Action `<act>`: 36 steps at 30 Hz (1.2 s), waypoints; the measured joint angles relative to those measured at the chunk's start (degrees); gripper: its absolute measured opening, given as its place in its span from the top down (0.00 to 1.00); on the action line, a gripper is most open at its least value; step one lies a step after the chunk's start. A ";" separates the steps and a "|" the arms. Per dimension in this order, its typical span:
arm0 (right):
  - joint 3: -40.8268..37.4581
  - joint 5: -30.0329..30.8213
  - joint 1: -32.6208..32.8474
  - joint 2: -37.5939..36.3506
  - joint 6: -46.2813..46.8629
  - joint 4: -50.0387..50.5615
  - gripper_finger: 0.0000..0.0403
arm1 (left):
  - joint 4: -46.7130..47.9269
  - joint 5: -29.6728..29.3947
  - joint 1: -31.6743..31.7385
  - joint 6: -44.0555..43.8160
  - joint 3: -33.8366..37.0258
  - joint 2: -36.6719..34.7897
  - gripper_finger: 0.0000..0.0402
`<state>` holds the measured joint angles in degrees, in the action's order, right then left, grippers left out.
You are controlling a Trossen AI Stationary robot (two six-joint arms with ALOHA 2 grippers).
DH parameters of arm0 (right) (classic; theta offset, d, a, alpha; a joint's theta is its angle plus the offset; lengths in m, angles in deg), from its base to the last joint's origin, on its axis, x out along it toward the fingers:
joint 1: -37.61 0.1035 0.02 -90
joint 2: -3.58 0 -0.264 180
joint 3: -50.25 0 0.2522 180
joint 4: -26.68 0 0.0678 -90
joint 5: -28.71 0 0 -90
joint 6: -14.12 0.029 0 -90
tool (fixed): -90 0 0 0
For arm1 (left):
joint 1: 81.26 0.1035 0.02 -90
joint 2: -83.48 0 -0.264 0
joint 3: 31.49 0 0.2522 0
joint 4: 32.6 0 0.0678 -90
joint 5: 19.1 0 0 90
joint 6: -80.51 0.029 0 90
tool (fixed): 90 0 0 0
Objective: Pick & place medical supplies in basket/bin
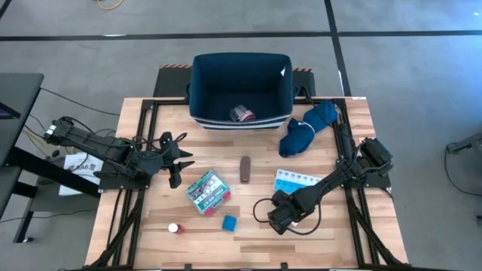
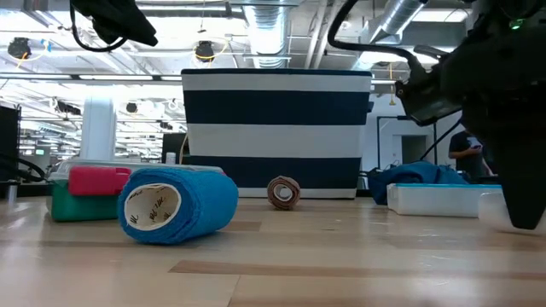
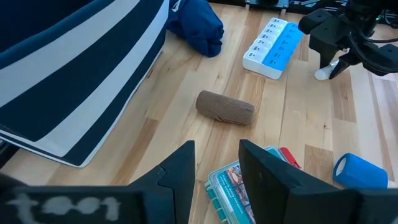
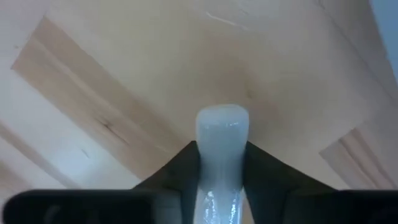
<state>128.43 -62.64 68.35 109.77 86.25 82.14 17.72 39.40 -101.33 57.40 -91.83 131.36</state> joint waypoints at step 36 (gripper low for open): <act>48.63 25.68 -37.75 -0.23 -76.60 -5.38 0.87 | -0.07 -0.50 0.00 4.62 0.00 0.02 0.72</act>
<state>177.06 -36.97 30.60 109.54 9.65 76.76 17.65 38.91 -101.33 62.02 -91.83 131.38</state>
